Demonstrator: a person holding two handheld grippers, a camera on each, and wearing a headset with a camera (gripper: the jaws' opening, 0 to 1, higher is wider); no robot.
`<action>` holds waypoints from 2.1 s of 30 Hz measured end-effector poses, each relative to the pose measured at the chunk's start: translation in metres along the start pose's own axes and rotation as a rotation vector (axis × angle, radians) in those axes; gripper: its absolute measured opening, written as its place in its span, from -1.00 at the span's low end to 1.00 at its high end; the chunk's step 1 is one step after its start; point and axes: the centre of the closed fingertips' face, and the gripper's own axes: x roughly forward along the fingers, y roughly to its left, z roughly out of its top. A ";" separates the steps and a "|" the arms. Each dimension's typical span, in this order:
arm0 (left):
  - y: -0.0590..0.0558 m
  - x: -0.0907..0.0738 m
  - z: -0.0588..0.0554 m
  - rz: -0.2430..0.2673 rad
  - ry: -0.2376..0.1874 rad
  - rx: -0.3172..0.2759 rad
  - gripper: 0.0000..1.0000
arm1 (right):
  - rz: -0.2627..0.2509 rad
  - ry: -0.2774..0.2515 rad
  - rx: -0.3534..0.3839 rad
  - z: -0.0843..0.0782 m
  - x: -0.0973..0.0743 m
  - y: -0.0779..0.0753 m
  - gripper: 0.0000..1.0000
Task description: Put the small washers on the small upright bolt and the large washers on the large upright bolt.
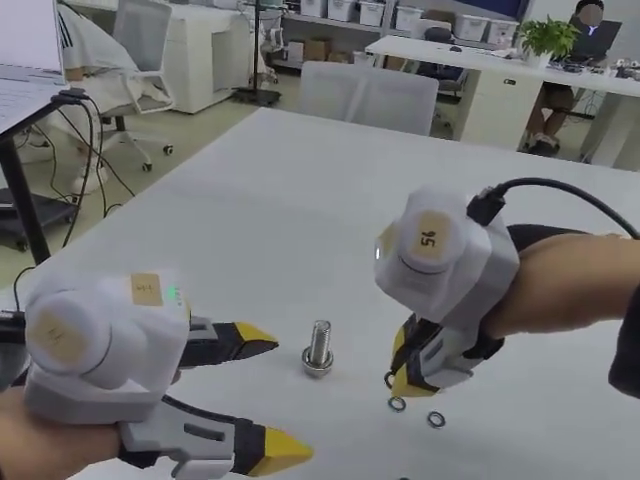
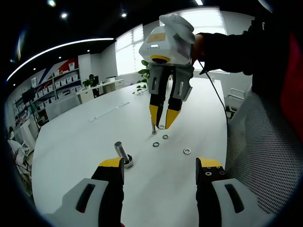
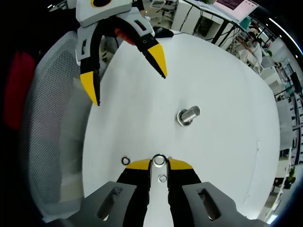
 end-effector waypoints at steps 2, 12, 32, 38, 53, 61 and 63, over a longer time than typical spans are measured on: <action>0.000 0.002 0.000 -0.010 0.002 0.002 0.21 | -0.009 0.000 0.008 -0.003 -0.005 -0.002 -0.72; -0.001 0.013 0.006 -0.051 0.002 0.021 0.21 | -0.071 -0.009 0.053 -0.018 -0.032 -0.018 -0.72; -0.013 0.041 0.011 -0.149 -0.031 0.026 0.27 | -0.129 0.025 0.167 -0.059 -0.053 -0.039 -0.72; -0.012 0.043 0.007 -0.152 -0.038 0.004 0.30 | -0.119 0.032 0.175 -0.060 -0.050 -0.040 -0.72; -0.020 0.050 0.001 -0.185 -0.041 -0.033 0.39 | -0.053 0.035 0.160 -0.064 -0.028 -0.051 -0.72; -0.025 0.052 -0.002 -0.197 -0.035 -0.046 0.48 | -0.011 0.035 0.127 -0.064 -0.016 -0.049 -0.72; -0.025 0.052 -0.003 -0.197 -0.034 -0.047 0.49 | -0.008 0.039 0.115 -0.064 -0.012 -0.048 -0.72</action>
